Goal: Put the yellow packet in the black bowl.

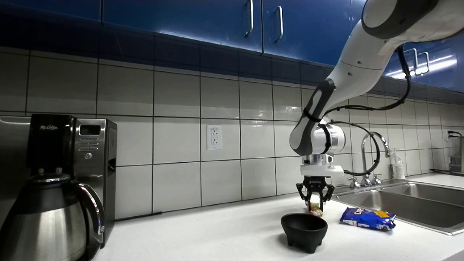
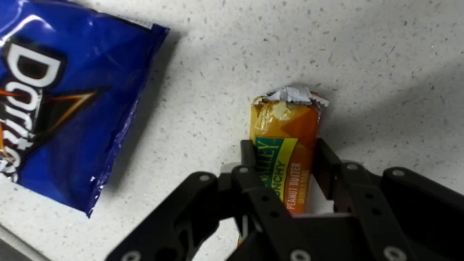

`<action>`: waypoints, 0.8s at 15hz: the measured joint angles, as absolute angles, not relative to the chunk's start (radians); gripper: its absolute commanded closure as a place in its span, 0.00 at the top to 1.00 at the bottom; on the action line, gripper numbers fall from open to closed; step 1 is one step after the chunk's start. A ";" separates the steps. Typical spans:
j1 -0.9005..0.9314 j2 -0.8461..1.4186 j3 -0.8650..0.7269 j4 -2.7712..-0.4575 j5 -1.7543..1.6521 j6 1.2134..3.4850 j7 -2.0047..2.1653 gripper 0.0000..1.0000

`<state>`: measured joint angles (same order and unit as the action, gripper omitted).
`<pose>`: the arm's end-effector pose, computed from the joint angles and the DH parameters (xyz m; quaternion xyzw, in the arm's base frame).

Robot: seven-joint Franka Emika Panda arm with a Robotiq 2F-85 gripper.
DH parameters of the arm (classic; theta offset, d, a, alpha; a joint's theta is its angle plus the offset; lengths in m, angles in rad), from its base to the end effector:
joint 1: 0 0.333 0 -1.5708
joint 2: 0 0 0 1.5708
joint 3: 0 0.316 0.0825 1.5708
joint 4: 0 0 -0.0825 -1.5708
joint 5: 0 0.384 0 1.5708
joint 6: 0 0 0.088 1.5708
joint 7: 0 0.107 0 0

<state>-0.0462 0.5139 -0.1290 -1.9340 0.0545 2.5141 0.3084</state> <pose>0.6223 -0.1069 0.2267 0.9672 -0.2510 0.0365 0.0122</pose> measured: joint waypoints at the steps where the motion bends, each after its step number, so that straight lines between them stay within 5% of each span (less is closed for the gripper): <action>1: -0.046 0.511 -0.129 -1.934 0.055 2.515 0.307 0.17; 12: -0.030 0.346 -0.123 -2.015 0.050 2.517 0.239 0.17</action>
<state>-0.0298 0.3458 -0.1231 -2.0147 0.0501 2.5173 0.2393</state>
